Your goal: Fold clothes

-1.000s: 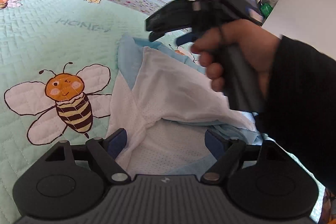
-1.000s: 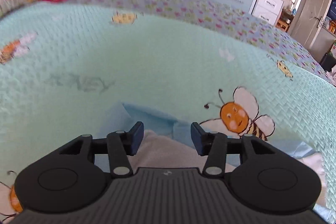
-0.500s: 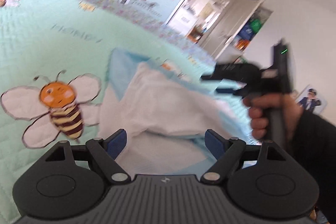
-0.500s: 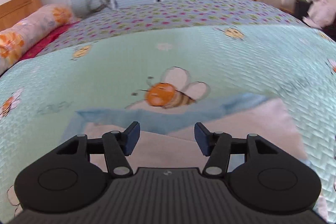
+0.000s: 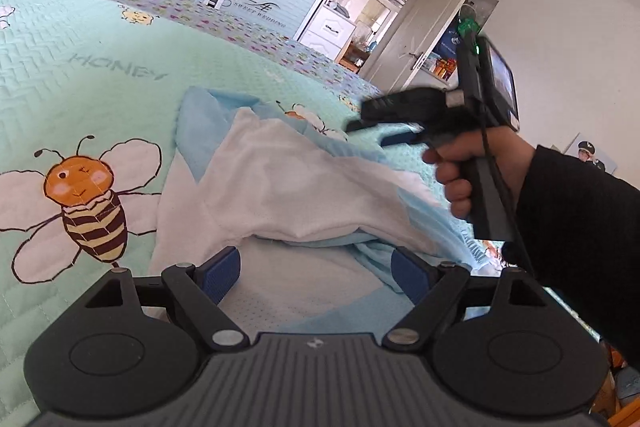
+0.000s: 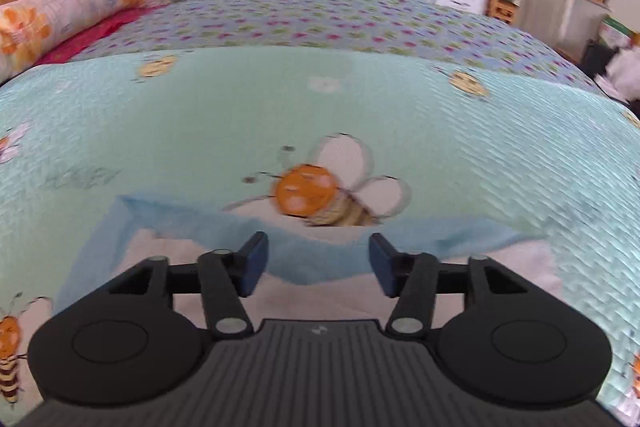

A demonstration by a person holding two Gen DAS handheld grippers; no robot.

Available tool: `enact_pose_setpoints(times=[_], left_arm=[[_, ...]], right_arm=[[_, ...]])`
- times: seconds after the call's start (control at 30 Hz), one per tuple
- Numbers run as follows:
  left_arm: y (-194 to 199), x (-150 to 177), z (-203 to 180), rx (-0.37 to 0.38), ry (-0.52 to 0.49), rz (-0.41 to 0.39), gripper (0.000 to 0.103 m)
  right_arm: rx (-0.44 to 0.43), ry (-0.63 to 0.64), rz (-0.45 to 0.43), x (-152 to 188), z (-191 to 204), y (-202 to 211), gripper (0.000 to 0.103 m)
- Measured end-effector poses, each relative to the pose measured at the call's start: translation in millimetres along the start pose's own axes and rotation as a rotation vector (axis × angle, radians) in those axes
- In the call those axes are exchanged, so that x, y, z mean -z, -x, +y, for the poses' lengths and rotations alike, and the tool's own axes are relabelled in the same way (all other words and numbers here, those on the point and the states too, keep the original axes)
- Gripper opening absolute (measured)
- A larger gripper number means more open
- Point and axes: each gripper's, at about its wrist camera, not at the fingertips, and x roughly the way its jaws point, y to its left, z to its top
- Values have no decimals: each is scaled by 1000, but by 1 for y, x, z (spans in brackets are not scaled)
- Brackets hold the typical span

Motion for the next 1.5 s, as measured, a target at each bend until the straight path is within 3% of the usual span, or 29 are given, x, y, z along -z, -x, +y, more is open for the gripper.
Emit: enact_pose_setpoints(times=[0.07,0.1,0.2,0.3,0.4,0.47,0.53,0.57,0.67,0.83,0.9,0.93,1.0,1.13,1.2,1.27,1.33,1.43,1.5], left_arm=[[-5,1,1,-10,-6,13,86],[-6,1,2,-14,-7,16,86],[-6,0,4,-16,-2,14,86],[-9,0,5,-19,0,22,86],[-11,1,4,-25,-11,26,86],[-13,2,3,-27,-18,28,86],[-14,2,5,-27,-17,31,86],[-14,2,5,-25,-13,31,86],[-14,2,6,-23,-7,32,86],[-14,2,5,-24,-14,33,87],[-15,3,5,-23,-13,34,87],[-15,2,5,-22,-11,34,87],[-14,2,5,-21,-8,34,87],[-14,1,4,-24,-14,34,88],[-14,1,4,-24,-14,34,88],[-15,1,4,-25,-14,34,88],[-14,1,5,-24,-10,32,88],[-12,-1,9,-24,16,25,88],[-11,-1,12,-27,32,22,88]], right_arm=[[48,-27,94,7,-28,-23,57],[62,-55,96,9,-43,-27,56],[93,-190,-6,9,-81,-8,54],[33,-258,-89,6,-105,17,54],[44,-251,-67,7,-109,6,54],[37,-253,-4,5,-109,-20,55],[89,-230,97,2,-110,-52,55],[123,-233,85,-2,-110,-54,55],[72,-314,-38,-14,-118,-29,55],[14,-299,38,-19,-111,-40,55],[118,-221,143,-16,-105,-62,52],[169,-208,125,-14,-105,-59,52],[215,-236,15,-11,-107,-31,53],[-28,-293,22,19,-105,22,53],[-62,-238,26,40,-95,45,53],[-71,-155,31,65,-81,64,57],[8,-26,64,88,-68,72,57],[145,-12,-56,110,-72,101,57],[89,-20,-107,121,-73,120,59]])
